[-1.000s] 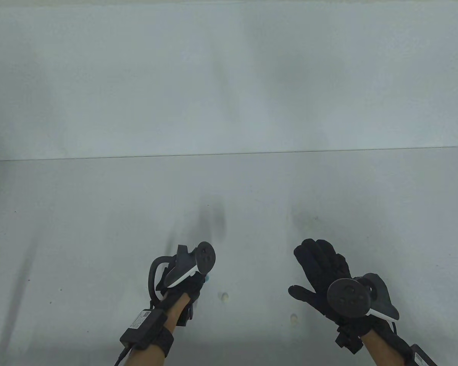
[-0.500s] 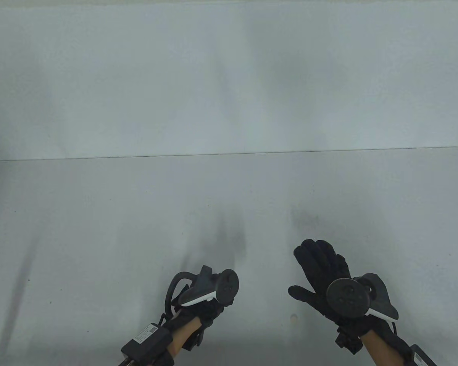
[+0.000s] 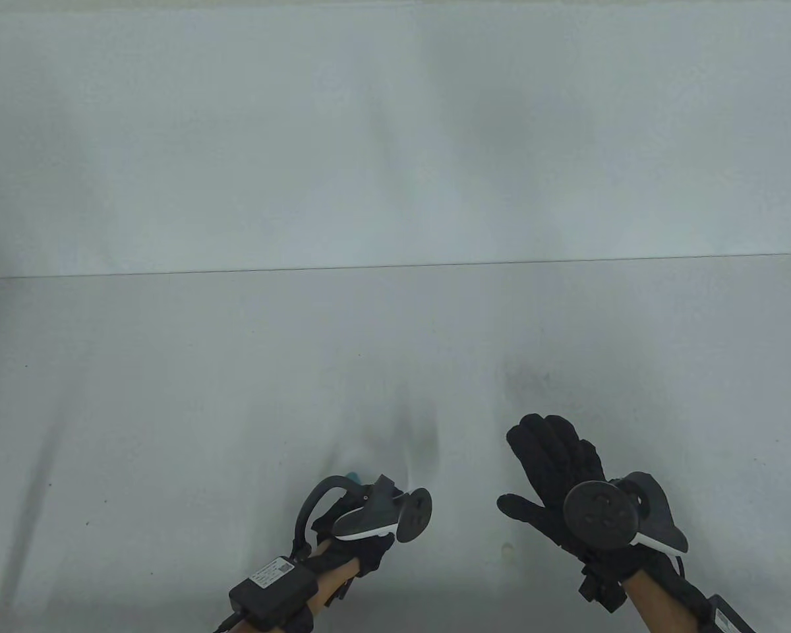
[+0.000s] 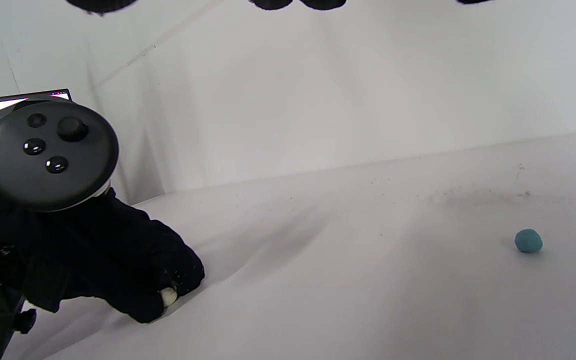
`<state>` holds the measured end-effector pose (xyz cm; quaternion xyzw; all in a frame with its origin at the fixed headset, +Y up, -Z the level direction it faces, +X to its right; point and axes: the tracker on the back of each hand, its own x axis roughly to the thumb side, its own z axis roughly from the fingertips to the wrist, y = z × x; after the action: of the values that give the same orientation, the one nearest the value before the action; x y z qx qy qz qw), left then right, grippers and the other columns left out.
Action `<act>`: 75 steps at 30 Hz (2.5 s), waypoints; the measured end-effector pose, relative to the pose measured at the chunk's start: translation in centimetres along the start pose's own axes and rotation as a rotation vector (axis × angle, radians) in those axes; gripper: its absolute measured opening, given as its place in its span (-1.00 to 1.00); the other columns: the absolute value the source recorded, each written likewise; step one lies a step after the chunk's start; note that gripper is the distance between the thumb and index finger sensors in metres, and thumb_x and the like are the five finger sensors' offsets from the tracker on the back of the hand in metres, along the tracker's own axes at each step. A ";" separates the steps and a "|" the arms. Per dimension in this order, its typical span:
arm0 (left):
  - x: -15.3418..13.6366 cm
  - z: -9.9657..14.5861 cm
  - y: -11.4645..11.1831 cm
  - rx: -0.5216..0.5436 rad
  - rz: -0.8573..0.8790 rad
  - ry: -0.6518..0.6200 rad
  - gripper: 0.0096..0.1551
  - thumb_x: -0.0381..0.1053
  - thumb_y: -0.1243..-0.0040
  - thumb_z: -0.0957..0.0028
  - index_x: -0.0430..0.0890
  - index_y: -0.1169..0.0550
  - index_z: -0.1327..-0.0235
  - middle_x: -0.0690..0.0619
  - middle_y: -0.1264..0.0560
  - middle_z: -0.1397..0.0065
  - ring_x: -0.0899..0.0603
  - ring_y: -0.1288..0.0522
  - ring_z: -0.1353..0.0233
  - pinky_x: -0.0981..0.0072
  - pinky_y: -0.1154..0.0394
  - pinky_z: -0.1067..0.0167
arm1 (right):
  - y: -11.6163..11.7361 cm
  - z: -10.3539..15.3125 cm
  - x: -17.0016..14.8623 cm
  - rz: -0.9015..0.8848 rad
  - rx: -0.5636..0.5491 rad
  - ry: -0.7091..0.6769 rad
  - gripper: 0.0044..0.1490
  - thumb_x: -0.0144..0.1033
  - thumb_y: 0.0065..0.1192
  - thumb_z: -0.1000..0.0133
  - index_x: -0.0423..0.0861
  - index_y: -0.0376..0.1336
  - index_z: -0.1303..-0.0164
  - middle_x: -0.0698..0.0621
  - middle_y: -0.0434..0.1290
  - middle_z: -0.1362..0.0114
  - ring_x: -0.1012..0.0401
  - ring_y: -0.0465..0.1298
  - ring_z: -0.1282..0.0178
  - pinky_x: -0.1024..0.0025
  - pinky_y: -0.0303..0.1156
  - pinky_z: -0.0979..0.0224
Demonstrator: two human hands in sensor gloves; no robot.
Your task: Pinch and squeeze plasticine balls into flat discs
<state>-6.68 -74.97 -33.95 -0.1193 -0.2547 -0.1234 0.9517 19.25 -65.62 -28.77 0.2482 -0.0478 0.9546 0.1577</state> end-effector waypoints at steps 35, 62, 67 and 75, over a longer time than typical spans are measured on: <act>-11.8 5.9 -0.3 0.135 1.826 0.001 -0.48 -0.05 -0.13 -0.15 -0.30 -0.57 -0.25 -0.24 -0.63 -0.19 -0.15 -0.77 -0.07 0.04 -0.65 -0.15 | 0.0 -0.1 -0.2 -0.014 0.011 0.021 0.10 0.36 -0.21 -0.21 -0.16 -0.17 -0.76 -0.24 -0.13 -0.82 -0.34 -0.07 -0.75 -0.48 0.05 -0.53; -12.2 6.0 -1.5 0.224 1.851 0.100 -0.47 0.00 -0.25 -0.08 -0.20 -0.54 -0.26 -0.09 -0.65 -0.17 -0.02 -0.79 -0.06 0.24 -0.70 -0.14 | 0.0 -0.2 -0.2 -0.012 0.019 0.020 0.10 0.36 -0.20 -0.21 -0.16 -0.17 -0.76 -0.24 -0.13 -0.82 -0.34 -0.08 -0.75 -0.48 0.05 -0.53; -12.2 6.1 -1.3 0.228 1.828 0.116 -0.41 -0.01 -0.26 -0.06 -0.23 -0.53 -0.32 -0.03 -0.68 -0.13 0.02 -0.81 -0.02 0.28 -0.71 -0.12 | 0.1 -0.2 -0.1 -0.009 0.017 0.016 0.10 0.36 -0.20 -0.21 -0.16 -0.17 -0.76 -0.24 -0.13 -0.82 -0.34 -0.08 -0.75 -0.48 0.06 -0.53; -12.3 6.0 -1.5 0.186 1.808 0.127 -0.41 -0.07 -0.15 -0.14 -0.29 -0.48 -0.38 -0.08 -0.63 -0.21 -0.09 -0.76 -0.11 0.16 -0.66 -0.18 | 0.1 -0.2 -0.1 -0.012 0.018 0.016 0.10 0.36 -0.20 -0.21 -0.17 -0.17 -0.76 -0.25 -0.13 -0.82 -0.33 -0.08 -0.75 -0.48 0.05 -0.53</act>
<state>-20.19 -72.51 -34.95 -0.1893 -0.0200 0.6847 0.7036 19.24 -65.73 -28.96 0.2420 -0.0365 0.9561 0.1615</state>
